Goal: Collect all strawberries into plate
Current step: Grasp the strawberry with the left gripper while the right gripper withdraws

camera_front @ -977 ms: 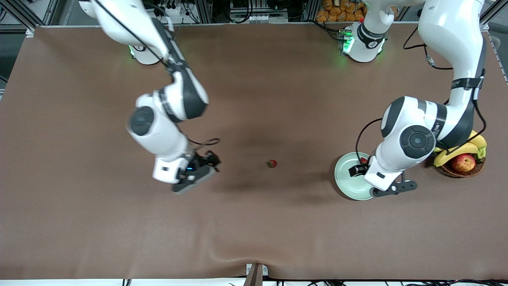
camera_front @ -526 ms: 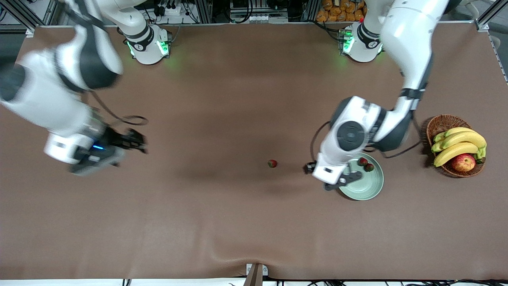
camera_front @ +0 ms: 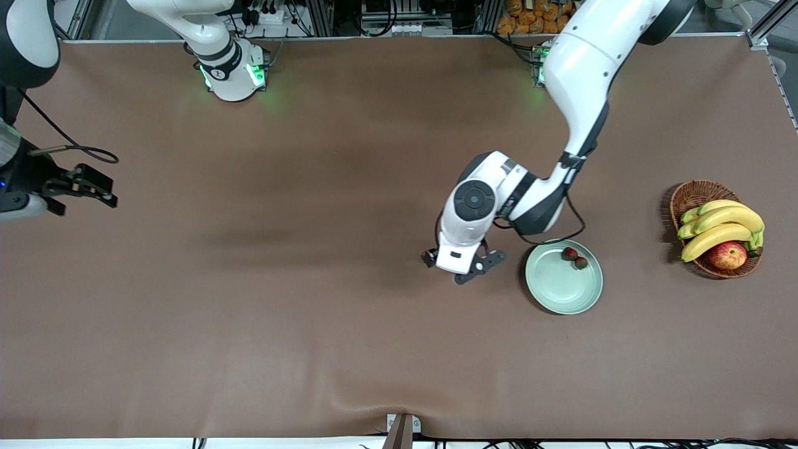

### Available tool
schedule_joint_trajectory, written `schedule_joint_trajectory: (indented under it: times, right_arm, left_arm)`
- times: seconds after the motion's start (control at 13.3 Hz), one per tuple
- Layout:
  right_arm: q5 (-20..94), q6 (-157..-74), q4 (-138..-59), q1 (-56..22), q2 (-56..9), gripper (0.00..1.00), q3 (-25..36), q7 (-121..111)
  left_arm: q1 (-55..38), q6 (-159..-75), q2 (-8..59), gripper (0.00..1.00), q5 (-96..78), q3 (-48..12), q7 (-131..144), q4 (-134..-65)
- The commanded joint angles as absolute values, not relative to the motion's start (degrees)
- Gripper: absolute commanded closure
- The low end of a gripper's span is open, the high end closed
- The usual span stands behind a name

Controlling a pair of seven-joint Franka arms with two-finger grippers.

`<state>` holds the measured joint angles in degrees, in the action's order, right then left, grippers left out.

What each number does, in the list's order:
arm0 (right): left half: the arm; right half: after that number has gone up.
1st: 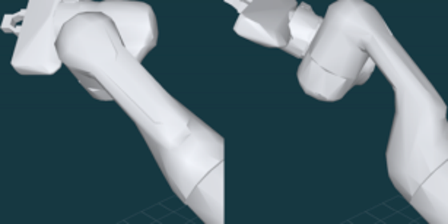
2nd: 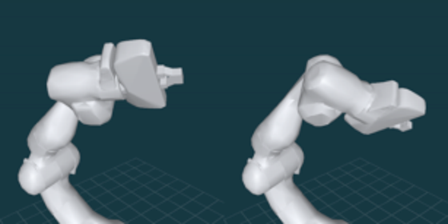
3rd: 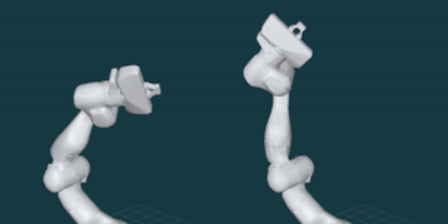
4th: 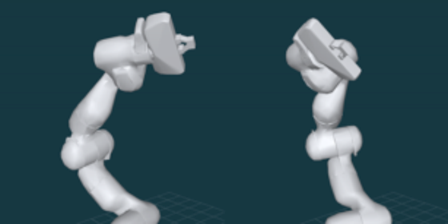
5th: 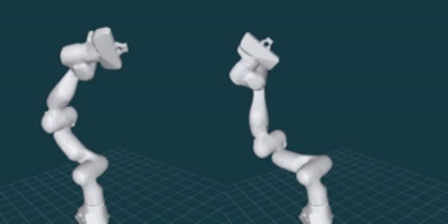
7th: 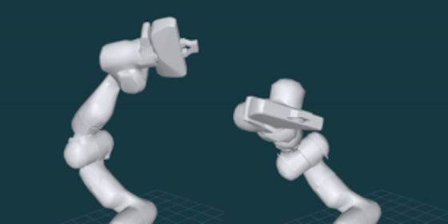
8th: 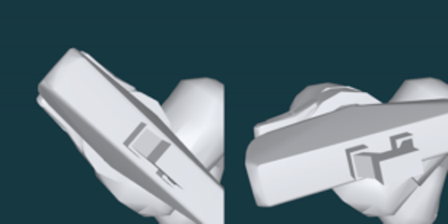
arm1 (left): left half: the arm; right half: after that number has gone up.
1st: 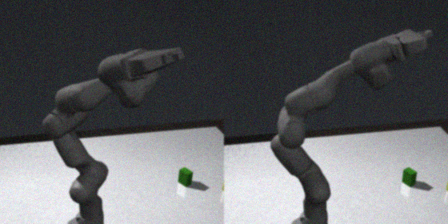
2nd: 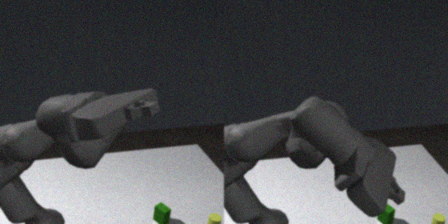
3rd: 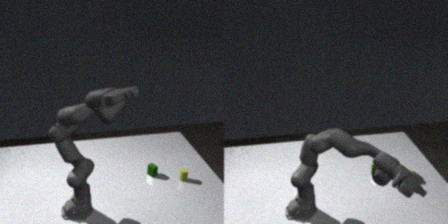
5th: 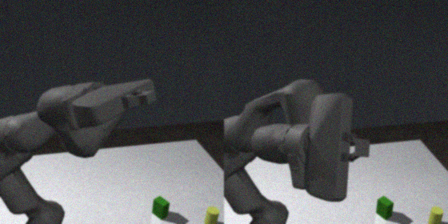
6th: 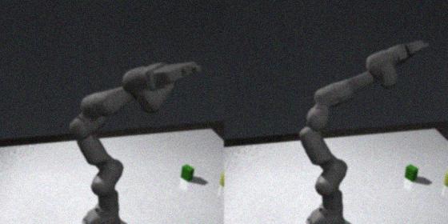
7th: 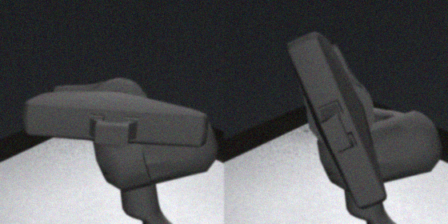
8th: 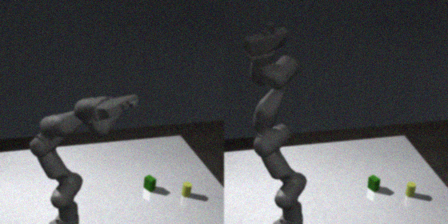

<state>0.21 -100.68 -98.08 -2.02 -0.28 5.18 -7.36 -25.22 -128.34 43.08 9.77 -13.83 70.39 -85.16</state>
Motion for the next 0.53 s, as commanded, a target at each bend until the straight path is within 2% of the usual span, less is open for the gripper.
schedule_joint_trajectory:
  times: [0.0, 0.3, 0.45]
  right_arm:
    - [-2.5, -95.8, -99.3, 0.5, 4.0, 0.0, 3.4, -2.4]
    - [-2.5, -91.2, -97.0, 1.5, 4.7, 0.0, 3.3, -2.8]
    - [-2.0, -87.5, -92.9, 2.4, 4.1, 0.0, 3.0, -2.7]
  left_arm:
    - [-27.5, -132.8, 46.4, 0.01, 9.8, -12.6, 73.2, -83.2]
    - [-30.2, -134.0, 48.0, 0.16, 9.8, -10.4, 73.3, -83.2]
    - [-30.3, -134.0, 48.1, 0.21, 9.8, -10.4, 73.3, -83.2]
